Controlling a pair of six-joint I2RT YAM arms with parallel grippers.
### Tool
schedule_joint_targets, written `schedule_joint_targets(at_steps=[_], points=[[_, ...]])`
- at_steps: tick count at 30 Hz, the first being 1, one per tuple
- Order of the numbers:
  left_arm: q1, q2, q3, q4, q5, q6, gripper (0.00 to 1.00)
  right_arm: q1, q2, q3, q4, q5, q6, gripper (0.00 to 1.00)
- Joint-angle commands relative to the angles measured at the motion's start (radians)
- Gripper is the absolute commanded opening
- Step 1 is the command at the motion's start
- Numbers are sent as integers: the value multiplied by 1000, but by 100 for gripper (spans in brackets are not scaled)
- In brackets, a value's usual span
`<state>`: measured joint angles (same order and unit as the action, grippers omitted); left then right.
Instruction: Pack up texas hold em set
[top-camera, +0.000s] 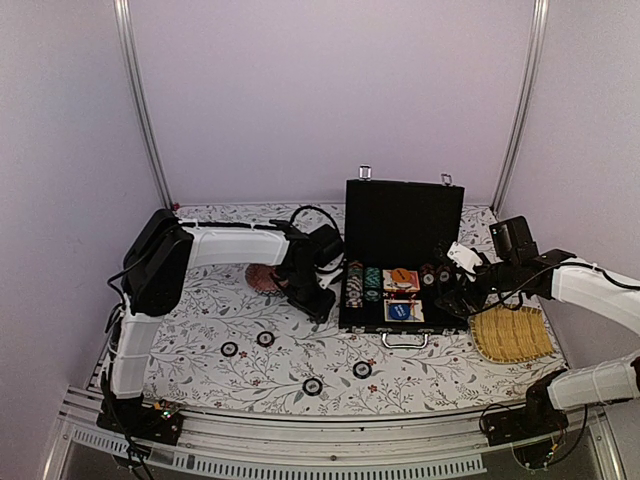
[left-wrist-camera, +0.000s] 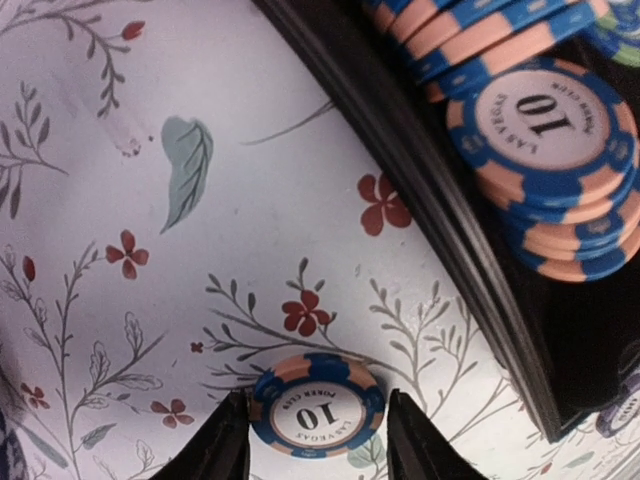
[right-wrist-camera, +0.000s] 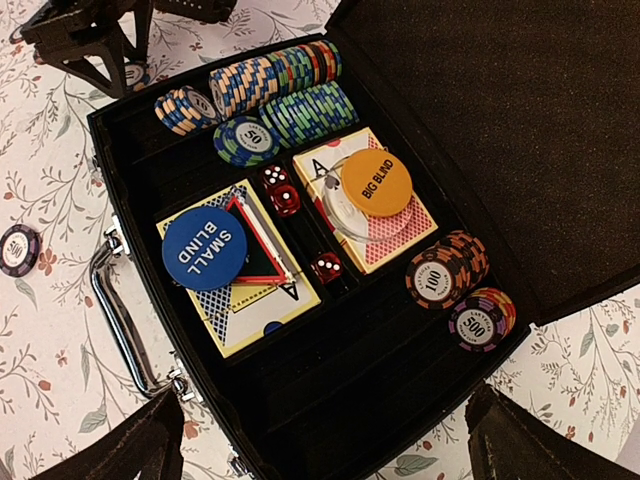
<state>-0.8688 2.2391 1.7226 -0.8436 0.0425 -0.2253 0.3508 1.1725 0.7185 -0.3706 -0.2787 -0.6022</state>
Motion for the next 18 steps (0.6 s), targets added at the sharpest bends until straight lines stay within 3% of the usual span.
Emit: schedule_joint_targets(at_steps=[1,14,18], points=[[-12,29,7,-92,12,8,49,-7,-2,-9,22,-1,-4,99],[-13,42,-15,-41,28,11,42,-7,10,-6,24,-5,-8,100],[-16,18,-20,-25,17,2,33,-7,10,-8,24,-1,-8,100]])
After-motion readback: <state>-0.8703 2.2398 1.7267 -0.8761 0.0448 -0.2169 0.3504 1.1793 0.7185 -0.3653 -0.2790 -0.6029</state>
